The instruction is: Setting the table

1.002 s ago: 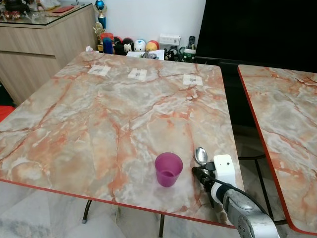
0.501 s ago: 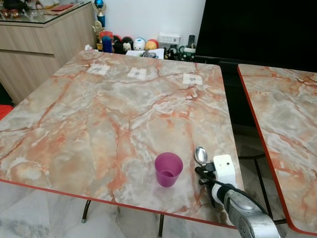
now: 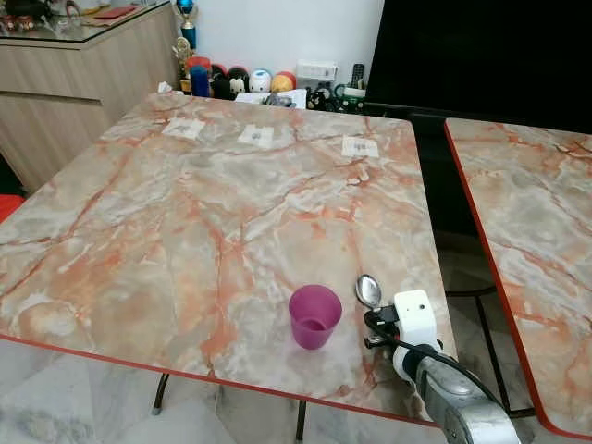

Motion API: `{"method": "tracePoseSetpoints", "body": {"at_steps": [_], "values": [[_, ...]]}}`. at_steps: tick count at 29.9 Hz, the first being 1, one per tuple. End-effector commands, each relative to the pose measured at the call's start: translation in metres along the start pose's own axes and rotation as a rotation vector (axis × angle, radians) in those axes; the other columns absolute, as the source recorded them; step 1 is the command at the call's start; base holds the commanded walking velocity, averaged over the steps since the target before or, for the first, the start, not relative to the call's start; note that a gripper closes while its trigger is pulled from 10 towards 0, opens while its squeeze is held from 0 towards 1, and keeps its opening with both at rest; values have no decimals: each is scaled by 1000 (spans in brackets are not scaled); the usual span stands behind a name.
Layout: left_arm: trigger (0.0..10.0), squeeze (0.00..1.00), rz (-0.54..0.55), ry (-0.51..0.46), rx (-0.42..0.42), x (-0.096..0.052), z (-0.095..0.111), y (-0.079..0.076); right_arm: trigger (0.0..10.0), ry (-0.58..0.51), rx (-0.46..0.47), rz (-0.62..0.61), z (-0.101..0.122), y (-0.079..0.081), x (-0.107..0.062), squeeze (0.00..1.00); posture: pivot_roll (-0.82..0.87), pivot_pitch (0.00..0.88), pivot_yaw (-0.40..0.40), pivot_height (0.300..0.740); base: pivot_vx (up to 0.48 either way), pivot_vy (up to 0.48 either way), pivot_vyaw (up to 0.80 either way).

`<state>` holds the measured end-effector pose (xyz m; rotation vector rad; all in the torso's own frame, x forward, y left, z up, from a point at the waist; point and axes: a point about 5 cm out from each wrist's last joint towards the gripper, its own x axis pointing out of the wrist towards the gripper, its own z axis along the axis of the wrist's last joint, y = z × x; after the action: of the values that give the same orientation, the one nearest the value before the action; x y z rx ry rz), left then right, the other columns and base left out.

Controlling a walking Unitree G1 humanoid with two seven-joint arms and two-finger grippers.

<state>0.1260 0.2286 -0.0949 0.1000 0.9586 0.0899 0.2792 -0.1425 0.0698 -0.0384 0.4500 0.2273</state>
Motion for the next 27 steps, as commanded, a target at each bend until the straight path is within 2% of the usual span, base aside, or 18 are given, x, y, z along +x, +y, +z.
{"method": "tracePoseSetpoints", "body": {"at_steps": [1, 5, 6, 7, 9, 13, 15, 17, 23, 27], "values": [[10000, 0, -20, 31, -4, -1, -6, -5, 0, 72, 12, -17, -18, 2, -2, 0, 22, 121, -54, 740, 0, 0, 0], [10000, 0, -20, 29, -4, -1, -6, -6, 235, 50, 7, -34, -16, 1, -2, 0, 22, 121, -54, 740, 0, 0, 0], [10000, 0, -19, 27, -3, 0, -5, -6, 10000, -25, 12, -69, -5, -3, 0, 0, 22, 121, -54, 740, 0, 0, 0], [10000, 0, -18, 26, -3, 0, -4, -6, 10000, -82, -39, -101, 5, -7, 0, 0, 22, 122, -50, 740, 0, 0, 0], [10000, 0, -17, 27, -2, 0, -4, -6, 10000, -125, -94, -118, 13, -9, 2, 0, 22, 121, -50, 740, 0, 0, 0], [10000, 0, -13, 28, -1, 0, -5, -6, 10000, -226, -61, -157, 33, -12, 3, 0, 22, 121, -50, 740, 0, 0, 0], [10000, 0, -11, 31, 0, -1, -6, -5, 10000, -275, -136, -196, 42, -14, 2, 0, 22, 121, -50, 740, 0, 0, 0], [10000, 0, -10, 33, 0, -1, -6, -5, 10000, -293, -158, -204, 45, -14, 1, 0, 22, 121, -50, 740, 0, 0, 0], [10000, 0, -3, 45, -2, -2, -10, -2, 10000, -457, -114, -254, 67, -18, -7, 0, 20, 105, -48, 740, 0, 0, 0], [10000, 0, 1, 44, -3, -2, -9, 0, 10000, -482, -118, -266, 71, -25, -10, 0, 19, 94, -50, 740, 0, 0, 0]]}}
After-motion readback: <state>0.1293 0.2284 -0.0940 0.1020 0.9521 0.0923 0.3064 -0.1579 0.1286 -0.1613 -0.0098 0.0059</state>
